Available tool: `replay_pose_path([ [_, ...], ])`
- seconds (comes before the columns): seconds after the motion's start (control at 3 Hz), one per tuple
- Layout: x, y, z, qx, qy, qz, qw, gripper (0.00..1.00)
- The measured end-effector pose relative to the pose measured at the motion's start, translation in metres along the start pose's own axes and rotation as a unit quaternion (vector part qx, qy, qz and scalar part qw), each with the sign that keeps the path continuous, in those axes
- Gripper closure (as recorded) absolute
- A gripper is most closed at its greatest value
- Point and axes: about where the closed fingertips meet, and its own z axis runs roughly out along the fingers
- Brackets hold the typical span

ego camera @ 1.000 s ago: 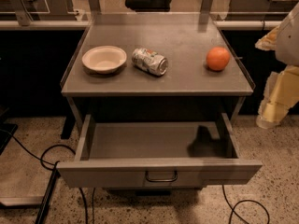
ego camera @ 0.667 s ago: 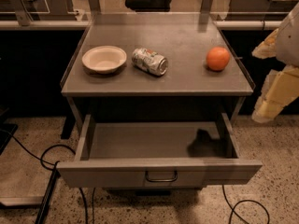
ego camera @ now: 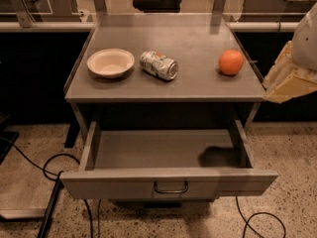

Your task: Close top drawer

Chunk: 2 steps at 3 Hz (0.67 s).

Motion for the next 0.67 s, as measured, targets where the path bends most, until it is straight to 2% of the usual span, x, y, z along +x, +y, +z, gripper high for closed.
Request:
replay_pose_path([
  [0.33,0.000,0.000,0.000,0.000,0.000,0.000,1.0000,0.88],
  [0.67,0.006,0.013,0.004,0.002,0.007,-0.003,1.0000,1.00],
])
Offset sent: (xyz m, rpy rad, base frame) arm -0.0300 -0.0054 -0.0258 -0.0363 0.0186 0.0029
